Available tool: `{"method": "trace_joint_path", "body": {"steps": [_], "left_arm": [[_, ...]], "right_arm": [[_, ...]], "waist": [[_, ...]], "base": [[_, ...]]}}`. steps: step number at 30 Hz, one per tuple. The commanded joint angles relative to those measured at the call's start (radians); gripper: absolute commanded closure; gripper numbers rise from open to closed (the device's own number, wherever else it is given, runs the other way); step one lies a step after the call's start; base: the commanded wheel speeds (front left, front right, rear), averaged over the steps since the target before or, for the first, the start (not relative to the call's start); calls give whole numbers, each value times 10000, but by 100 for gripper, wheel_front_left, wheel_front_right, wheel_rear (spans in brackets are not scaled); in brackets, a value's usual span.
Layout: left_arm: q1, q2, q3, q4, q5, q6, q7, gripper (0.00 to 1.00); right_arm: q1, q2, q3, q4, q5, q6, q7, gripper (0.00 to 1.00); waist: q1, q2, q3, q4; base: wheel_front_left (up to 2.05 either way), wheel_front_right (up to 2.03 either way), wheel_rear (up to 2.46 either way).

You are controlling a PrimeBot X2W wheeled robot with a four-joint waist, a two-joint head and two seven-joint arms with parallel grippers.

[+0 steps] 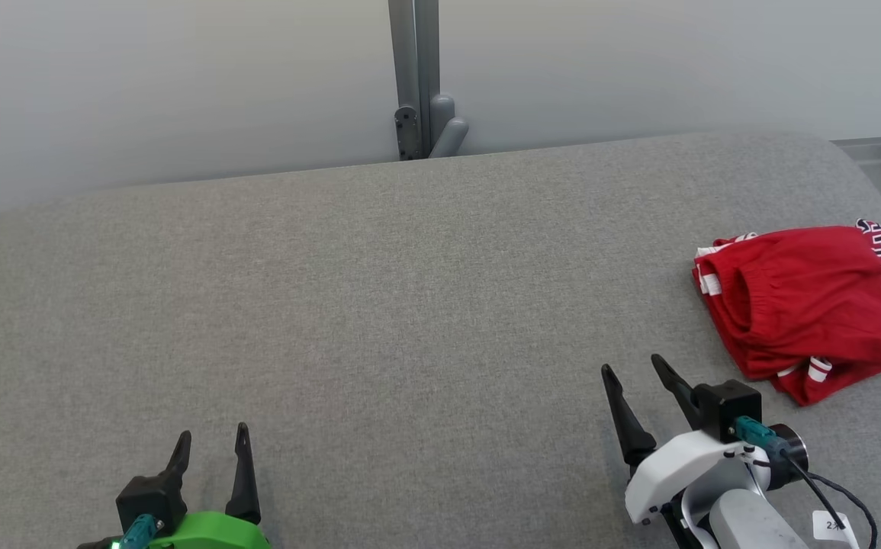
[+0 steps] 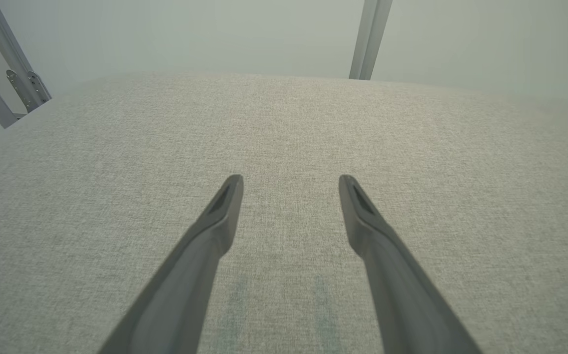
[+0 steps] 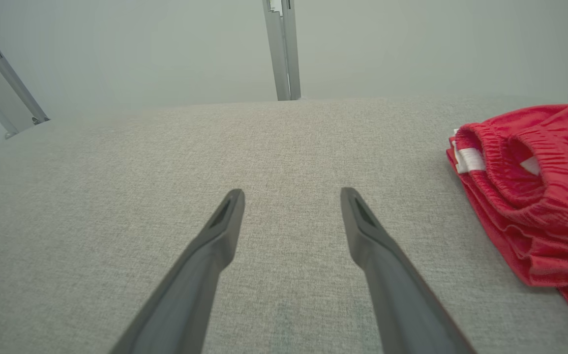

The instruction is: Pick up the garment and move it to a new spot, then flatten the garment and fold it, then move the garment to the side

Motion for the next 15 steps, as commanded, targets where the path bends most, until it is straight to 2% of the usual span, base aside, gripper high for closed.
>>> {"method": "trace_joint_path", "body": {"steps": [1, 15], "left_arm": [[27, 48, -31, 59, -148, -56, 7, 0], [9, 50, -115, 134, -150, -24, 7, 0]], "right_arm": [[105, -31, -6, 103, 43, -13, -24, 0], [-41, -29, 6, 434, -84, -13, -24, 0]], "waist": [[0, 0, -6, -40], [0, 0, 34, -99]], "base": [[0, 0, 0], [0, 0, 0]]}}
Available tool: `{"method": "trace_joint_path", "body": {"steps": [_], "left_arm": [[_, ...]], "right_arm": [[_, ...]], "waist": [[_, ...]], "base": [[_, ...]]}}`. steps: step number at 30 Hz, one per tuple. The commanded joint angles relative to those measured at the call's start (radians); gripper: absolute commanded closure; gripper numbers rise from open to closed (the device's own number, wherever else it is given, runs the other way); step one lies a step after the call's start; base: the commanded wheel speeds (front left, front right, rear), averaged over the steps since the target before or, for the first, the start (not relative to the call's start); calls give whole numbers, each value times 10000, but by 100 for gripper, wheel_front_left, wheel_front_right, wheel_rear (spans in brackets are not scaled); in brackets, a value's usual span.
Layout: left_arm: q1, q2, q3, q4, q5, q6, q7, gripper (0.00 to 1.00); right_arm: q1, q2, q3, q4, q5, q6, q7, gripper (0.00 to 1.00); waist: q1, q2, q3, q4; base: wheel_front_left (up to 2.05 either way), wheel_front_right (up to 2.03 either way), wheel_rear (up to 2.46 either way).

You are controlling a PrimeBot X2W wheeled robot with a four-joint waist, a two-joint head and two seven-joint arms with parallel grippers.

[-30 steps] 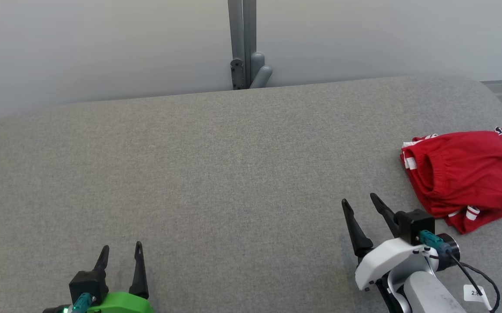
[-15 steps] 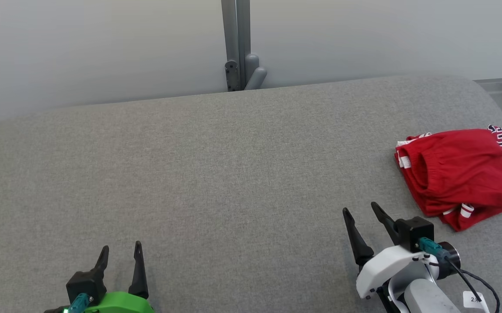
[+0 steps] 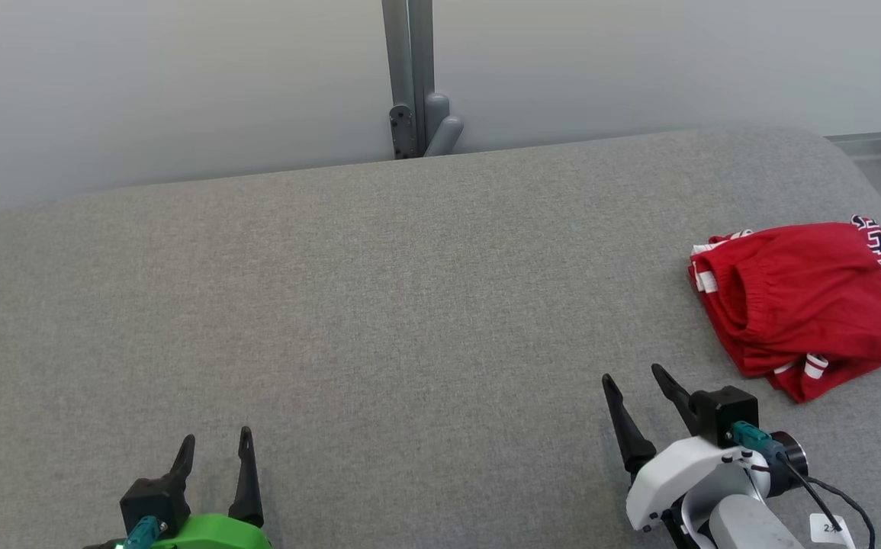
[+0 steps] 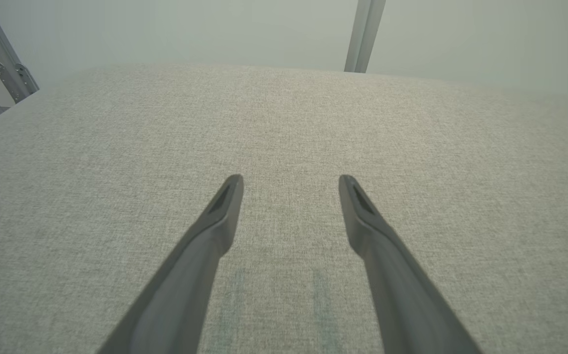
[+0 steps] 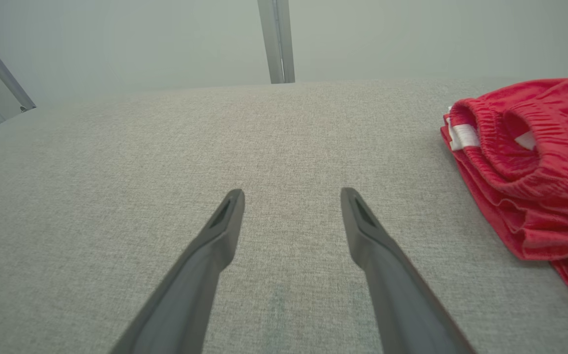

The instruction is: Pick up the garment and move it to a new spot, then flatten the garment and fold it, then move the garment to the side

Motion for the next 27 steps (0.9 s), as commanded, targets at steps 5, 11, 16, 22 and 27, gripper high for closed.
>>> {"method": "trace_joint_path", "body": {"steps": [5, 11, 16, 22, 27], "left_arm": [[54, 50, -31, 3, 27, 11, 8, 0], [-4, 2, 6, 59, -5, -10, 0, 0], [-24, 5, 30, 64, -6, -43, 1, 0], [113, -34, 27, 276, -12, -36, 9, 100], [56, -53, 159, 492, -466, -72, 206, 100]], "right_arm": [[-32, -31, 13, -9, -115, -13, -23, 0], [-17, -1, 41, 13, -53, 0, 1, 0], [-46, -3, 40, -8, -63, -1, -1, 0], [216, 25, 48, 196, -30, 2, 17, 100], [379, 38, -76, 303, 475, 2, 176, 100]], "waist": [[0, 0, 15, 1], [0, 0, 15, 7], [0, 0, 26, 29], [0, 0, 34, 41], [0, 0, 35, 51]], "base": [[0, 0, 0], [0, 0, 0], [0, 0, 0], [0, 0, 0], [0, 0, 0]]}}
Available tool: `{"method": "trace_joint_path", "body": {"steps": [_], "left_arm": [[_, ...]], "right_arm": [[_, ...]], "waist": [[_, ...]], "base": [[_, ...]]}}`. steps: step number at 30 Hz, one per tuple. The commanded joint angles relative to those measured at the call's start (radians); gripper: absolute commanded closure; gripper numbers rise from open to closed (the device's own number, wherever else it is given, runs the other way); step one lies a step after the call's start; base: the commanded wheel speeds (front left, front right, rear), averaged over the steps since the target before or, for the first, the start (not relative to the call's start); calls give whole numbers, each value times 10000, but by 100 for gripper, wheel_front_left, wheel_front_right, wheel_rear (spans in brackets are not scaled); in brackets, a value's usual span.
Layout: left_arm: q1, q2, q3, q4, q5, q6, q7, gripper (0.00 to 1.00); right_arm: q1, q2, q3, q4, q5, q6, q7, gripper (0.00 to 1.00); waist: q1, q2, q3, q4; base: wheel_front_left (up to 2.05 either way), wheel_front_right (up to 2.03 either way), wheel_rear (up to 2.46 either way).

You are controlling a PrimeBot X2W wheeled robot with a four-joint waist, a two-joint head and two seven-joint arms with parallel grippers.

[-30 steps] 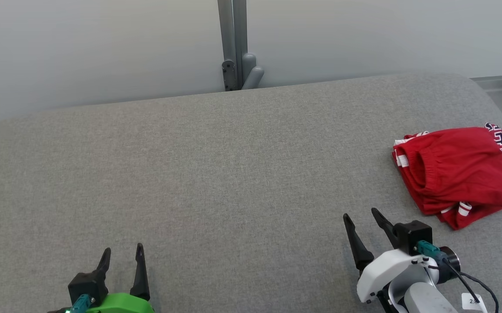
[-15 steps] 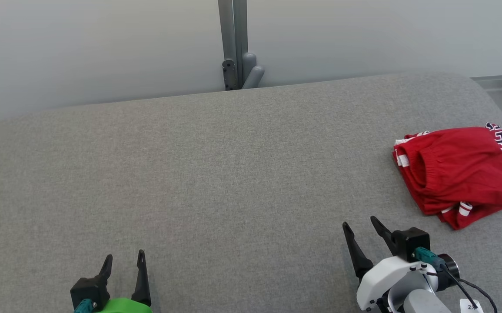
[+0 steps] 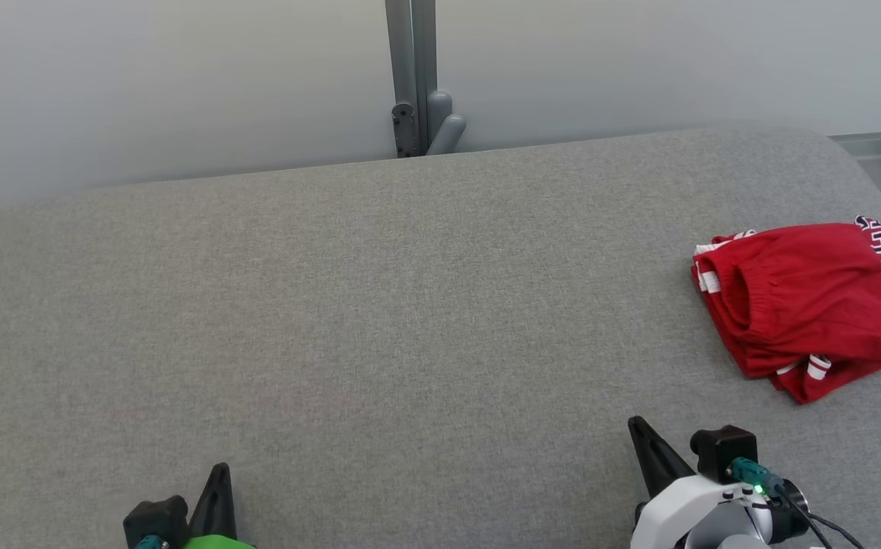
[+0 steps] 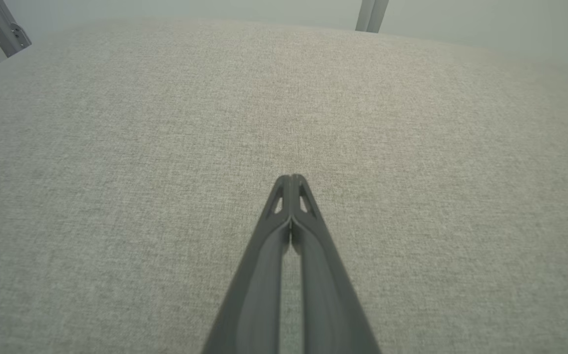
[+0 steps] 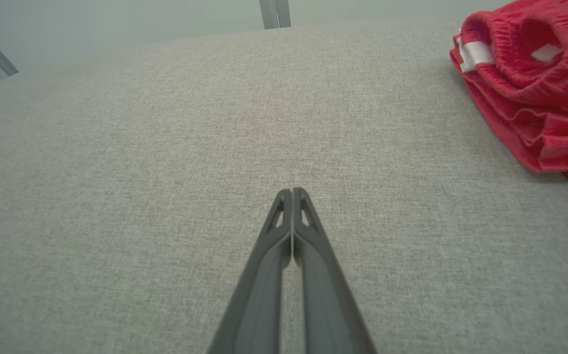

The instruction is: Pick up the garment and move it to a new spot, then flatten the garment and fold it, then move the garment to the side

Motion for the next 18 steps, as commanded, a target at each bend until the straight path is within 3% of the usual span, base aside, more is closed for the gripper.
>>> {"method": "trace_joint_path", "body": {"steps": [1, 18], "left_arm": [[-174, 19, 141, -157, -524, -50, 150, 100], [-287, 37, 391, -833, -3412, -267, 849, 100]], "right_arm": [[-191, -10, -140, -226, 520, 0, 121, 100], [-58, -22, -673, -1018, 3456, -2, 844, 100]], "waist": [[0, 0, 0, 6], [0, 0, 4, 62]], "base": [[0, 0, 0], [0, 0, 0]]}}
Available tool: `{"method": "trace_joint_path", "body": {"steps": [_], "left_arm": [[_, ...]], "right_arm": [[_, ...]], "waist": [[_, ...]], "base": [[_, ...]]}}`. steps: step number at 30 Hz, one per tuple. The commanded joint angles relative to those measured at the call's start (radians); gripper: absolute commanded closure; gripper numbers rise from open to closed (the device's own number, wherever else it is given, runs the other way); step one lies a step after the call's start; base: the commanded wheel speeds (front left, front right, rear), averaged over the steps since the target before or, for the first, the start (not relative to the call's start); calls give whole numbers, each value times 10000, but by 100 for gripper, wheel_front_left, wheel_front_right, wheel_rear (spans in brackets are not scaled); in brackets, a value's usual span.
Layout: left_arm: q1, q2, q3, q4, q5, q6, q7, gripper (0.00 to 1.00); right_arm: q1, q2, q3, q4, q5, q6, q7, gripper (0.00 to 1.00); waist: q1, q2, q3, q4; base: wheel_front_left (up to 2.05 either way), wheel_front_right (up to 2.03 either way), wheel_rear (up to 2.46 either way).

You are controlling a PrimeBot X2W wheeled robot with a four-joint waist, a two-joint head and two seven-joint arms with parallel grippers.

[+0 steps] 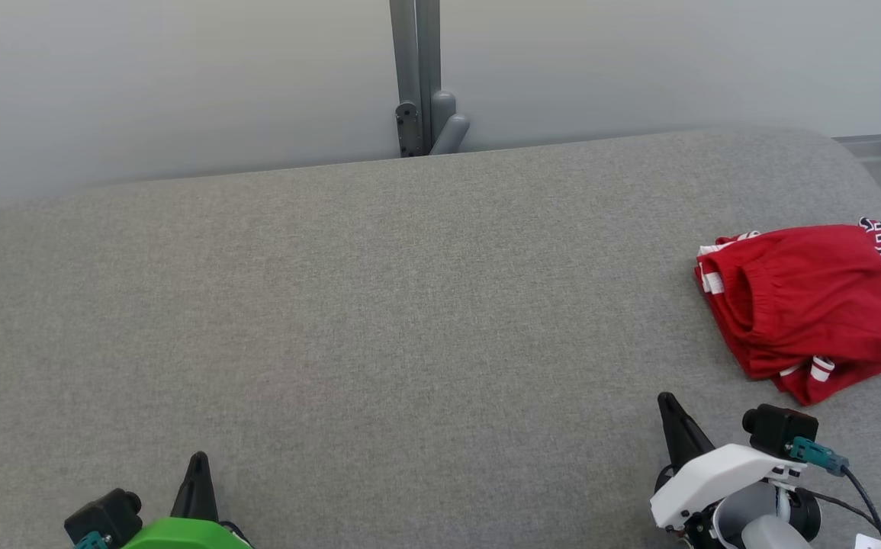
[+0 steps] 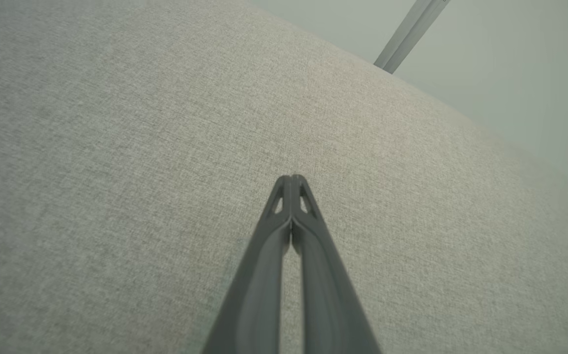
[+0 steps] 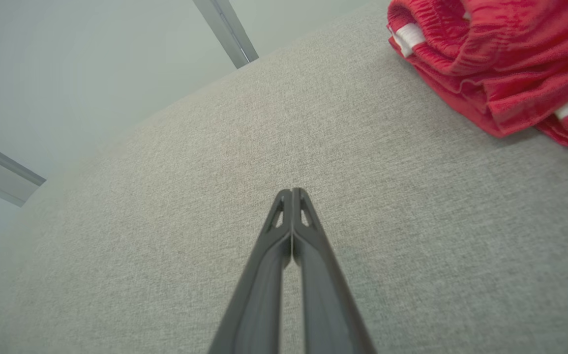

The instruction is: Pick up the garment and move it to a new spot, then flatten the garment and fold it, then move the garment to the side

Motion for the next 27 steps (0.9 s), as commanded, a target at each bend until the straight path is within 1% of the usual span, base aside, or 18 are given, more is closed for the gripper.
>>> {"method": "trace_joint_path", "body": {"steps": [1, 13, 27], "left_arm": [[-268, 35, 75, -269, -495, -97, 98, 100], [-388, 48, 280, -646, -2295, -228, 577, 100], [-502, 62, 501, -1017, -4123, -368, 1076, 100]], "right_arm": [[-82, -20, -112, -287, 494, -2, 121, 100], [-11, -29, -465, -760, 2335, -3, 591, 100], [62, -38, -830, -1236, 4204, -4, 1075, 100]], "waist": [[0, 0, 0, 6], [0, 0, 3, 48], [0, 0, 7, 97]], "base": [[0, 0, 0], [0, 0, 0], [0, 0, 0]]}}
